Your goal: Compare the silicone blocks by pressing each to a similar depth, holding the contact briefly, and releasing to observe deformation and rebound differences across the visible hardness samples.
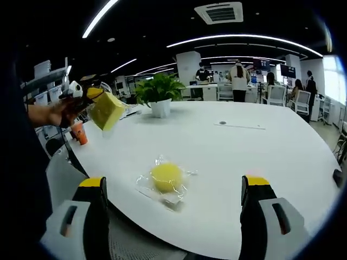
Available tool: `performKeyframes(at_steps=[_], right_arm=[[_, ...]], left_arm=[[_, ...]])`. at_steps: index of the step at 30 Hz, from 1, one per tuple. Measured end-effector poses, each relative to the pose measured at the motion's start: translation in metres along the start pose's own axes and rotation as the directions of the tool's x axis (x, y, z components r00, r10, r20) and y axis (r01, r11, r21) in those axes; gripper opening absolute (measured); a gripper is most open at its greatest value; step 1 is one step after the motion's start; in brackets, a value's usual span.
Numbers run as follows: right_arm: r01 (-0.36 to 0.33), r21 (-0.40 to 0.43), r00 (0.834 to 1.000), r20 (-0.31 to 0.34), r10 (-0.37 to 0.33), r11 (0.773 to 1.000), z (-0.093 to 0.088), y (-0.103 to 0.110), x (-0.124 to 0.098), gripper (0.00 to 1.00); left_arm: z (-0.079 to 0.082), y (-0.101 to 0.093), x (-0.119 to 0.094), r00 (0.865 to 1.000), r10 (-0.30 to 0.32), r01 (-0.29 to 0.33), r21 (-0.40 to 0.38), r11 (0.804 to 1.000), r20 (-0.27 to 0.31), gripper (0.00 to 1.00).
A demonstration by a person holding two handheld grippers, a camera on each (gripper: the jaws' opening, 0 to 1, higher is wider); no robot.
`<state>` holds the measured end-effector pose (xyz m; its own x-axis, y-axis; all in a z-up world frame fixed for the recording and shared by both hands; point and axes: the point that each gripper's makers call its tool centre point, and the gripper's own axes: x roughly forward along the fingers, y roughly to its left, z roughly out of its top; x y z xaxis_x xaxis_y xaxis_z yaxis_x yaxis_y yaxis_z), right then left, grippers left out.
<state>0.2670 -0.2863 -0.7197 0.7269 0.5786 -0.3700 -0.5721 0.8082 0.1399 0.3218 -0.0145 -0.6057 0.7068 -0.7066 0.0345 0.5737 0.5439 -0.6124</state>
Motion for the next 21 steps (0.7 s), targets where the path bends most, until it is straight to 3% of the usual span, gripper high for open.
performKeyframes(at_steps=[21], right_arm=[[0.002,0.028,1.0,-0.014,-0.002,1.0,-0.006,0.002,-0.003,0.96]], left_arm=[[-0.039,0.04,-0.007,0.996,0.083,-0.085,-0.136,0.987,-0.027,0.0]])
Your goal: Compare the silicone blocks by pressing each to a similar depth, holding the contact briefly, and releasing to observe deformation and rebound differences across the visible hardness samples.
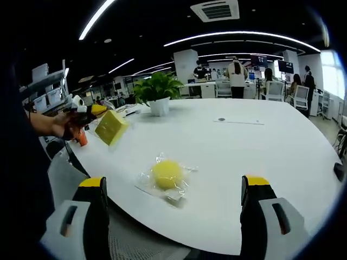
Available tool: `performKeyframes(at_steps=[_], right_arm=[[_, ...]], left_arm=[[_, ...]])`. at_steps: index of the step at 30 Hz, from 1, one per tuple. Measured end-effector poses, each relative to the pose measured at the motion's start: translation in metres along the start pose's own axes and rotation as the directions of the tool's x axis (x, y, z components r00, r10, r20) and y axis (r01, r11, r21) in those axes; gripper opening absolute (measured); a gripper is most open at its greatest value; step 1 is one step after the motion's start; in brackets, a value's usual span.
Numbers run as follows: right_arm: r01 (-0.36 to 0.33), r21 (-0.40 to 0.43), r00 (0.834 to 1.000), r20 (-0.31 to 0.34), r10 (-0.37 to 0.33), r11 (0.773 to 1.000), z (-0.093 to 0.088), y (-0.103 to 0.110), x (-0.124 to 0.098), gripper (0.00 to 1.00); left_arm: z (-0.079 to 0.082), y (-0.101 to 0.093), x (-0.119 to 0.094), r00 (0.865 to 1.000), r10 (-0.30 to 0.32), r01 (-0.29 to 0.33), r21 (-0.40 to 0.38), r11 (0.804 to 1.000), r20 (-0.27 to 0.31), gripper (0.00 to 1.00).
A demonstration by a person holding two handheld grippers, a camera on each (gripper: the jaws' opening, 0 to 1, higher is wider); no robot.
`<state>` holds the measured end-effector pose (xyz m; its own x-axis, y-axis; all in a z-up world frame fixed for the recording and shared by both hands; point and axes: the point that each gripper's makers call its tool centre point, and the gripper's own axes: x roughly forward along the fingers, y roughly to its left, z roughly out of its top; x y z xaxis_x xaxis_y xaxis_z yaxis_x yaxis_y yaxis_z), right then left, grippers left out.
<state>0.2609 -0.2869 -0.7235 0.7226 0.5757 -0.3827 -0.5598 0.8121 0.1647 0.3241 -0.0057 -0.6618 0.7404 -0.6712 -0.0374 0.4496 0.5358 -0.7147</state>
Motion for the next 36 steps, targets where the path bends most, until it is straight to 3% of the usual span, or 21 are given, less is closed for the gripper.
performKeyframes(at_steps=[7,13,22,29,36], right_arm=[[0.001,0.019,1.0,0.003,-0.001,1.0,0.002,0.0,0.0,0.96],[-0.005,0.013,1.0,-0.001,0.005,1.0,0.006,0.002,0.0,0.96],[-0.015,0.015,1.0,-0.022,0.016,1.0,0.001,0.005,0.001,0.96],[-0.023,0.013,0.999,-0.039,0.024,1.0,-0.001,0.006,0.001,0.96],[-0.019,0.018,0.999,-0.044,0.019,1.0,-0.002,0.004,-0.002,0.96]], left_arm=[[-0.013,0.009,0.004,1.0,0.009,-0.01,-0.029,1.0,-0.014,0.0],[-0.022,0.022,0.003,1.0,0.025,-0.026,-0.135,0.99,-0.008,0.0],[-0.03,0.036,0.002,0.999,0.046,-0.046,-0.158,0.986,-0.008,0.0],[-0.043,0.06,-0.001,0.994,0.103,-0.107,-0.162,0.981,-0.033,0.0],[-0.044,0.079,-0.006,0.986,0.163,-0.164,-0.176,0.971,-0.021,0.0]])
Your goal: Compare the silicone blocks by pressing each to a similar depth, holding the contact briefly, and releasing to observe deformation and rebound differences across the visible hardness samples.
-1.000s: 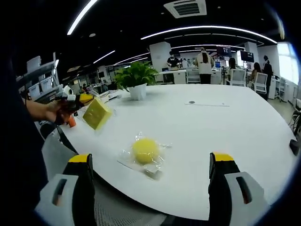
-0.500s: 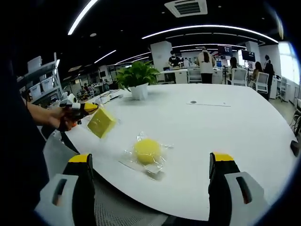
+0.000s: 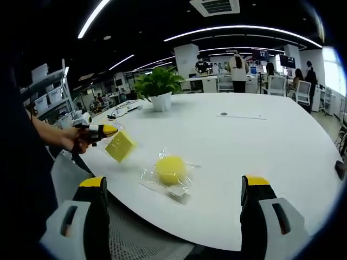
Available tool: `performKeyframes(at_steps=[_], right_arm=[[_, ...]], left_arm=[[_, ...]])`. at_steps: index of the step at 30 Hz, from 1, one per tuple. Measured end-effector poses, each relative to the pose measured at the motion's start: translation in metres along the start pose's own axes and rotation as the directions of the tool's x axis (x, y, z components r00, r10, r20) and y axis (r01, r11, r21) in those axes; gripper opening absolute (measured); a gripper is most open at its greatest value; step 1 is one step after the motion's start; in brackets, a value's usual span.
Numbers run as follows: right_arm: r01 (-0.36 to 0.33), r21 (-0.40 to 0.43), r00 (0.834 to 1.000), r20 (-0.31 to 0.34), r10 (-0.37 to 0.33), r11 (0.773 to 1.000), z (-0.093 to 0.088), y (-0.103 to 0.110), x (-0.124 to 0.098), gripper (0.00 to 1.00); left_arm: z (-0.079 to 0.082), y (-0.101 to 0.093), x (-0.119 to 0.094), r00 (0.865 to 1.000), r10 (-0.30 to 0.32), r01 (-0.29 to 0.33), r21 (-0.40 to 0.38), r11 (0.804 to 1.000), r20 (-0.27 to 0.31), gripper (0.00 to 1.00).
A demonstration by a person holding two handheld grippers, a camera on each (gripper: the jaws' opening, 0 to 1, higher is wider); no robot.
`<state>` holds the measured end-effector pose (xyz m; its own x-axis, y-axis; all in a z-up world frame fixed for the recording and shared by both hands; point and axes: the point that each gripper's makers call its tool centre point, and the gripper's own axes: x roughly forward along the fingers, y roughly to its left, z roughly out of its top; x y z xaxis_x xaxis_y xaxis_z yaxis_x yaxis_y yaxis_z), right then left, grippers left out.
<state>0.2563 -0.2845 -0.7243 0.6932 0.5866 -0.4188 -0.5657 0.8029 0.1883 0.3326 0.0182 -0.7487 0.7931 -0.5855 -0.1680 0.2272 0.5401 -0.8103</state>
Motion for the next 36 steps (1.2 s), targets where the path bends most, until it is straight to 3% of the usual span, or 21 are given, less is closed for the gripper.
performKeyframes(at_steps=[5,9,13,17,23,31,36], right_arm=[[0.0,0.0,1.0,-0.005,0.0,1.0,-0.002,0.002,0.0,0.96],[0.003,0.004,1.0,-0.001,-0.003,1.0,-0.002,0.002,0.0,0.96],[0.004,0.003,1.0,-0.007,-0.004,1.0,-0.004,0.002,0.001,0.96],[0.006,0.004,1.0,-0.008,-0.006,1.0,-0.003,0.002,0.001,0.96],[0.008,0.003,1.0,-0.008,-0.007,1.0,-0.002,0.003,0.002,0.96],[0.017,0.007,1.0,-0.01,-0.017,1.0,-0.005,0.002,0.002,0.96],[0.018,0.007,1.0,-0.013,-0.018,1.0,-0.006,0.001,0.001,0.96]], left_arm=[[-0.003,0.012,-0.001,0.999,0.037,-0.037,0.026,0.999,-0.012,0.0],[0.0,0.025,-0.003,0.997,0.08,-0.079,-0.008,0.997,0.021,0.0],[-0.001,0.036,-0.004,0.992,0.127,-0.128,0.028,0.991,0.026,0.0],[0.002,0.051,-0.007,0.983,0.176,-0.174,-0.035,0.984,0.059,0.0],[-0.005,0.053,-0.005,0.98,0.193,-0.193,0.009,0.981,0.052,0.0],[-0.011,0.06,-0.002,0.973,0.223,-0.223,0.002,0.975,0.064,0.0],[-0.014,0.073,-0.005,0.961,0.268,-0.268,-0.012,0.963,0.066,0.0]])
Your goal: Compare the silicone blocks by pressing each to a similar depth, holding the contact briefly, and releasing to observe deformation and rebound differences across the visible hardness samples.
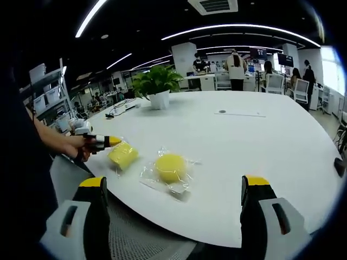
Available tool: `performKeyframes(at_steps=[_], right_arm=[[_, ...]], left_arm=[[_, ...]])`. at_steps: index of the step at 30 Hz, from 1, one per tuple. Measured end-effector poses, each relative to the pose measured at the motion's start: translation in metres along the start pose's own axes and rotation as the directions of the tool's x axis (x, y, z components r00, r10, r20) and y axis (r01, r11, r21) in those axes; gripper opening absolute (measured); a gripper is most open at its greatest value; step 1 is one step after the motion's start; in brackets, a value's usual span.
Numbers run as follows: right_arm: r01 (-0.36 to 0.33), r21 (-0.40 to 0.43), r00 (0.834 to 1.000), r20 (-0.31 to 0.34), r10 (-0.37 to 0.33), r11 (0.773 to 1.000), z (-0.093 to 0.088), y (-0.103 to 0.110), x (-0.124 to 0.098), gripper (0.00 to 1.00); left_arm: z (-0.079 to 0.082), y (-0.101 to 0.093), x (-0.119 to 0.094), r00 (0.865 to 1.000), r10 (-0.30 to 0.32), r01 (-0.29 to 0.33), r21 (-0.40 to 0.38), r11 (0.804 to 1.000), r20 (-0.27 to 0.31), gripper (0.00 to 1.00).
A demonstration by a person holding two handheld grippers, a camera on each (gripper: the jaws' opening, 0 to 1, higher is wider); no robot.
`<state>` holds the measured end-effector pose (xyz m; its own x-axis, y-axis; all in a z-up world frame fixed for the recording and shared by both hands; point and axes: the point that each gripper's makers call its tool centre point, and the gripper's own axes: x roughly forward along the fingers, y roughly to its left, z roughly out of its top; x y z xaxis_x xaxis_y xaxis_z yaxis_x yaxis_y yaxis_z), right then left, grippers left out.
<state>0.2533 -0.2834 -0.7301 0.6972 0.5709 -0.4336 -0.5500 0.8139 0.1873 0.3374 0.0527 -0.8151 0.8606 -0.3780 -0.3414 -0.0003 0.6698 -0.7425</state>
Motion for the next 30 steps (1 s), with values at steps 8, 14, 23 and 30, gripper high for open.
performKeyframes(at_steps=[8,14,23,30], right_arm=[[-0.007,0.006,1.0,-0.009,0.007,1.0,-0.002,0.001,0.0,0.96],[-0.013,0.004,1.0,-0.011,0.013,1.0,-0.002,0.002,0.001,0.96],[-0.026,0.006,0.999,-0.022,0.027,1.0,-0.005,0.004,0.001,0.96],[-0.032,0.006,0.999,-0.026,0.032,0.999,-0.005,0.004,0.002,0.96]], left_arm=[[-0.009,0.014,0.0,0.998,0.055,-0.054,0.044,0.998,-0.031,0.0],[-0.012,0.021,0.001,0.997,0.077,-0.077,0.016,0.997,-0.012,0.0],[-0.013,0.022,0.008,0.996,0.087,-0.086,0.039,0.996,-0.015,0.0],[-0.013,0.027,0.006,0.994,0.106,-0.106,-0.007,0.994,-0.019,0.09]])
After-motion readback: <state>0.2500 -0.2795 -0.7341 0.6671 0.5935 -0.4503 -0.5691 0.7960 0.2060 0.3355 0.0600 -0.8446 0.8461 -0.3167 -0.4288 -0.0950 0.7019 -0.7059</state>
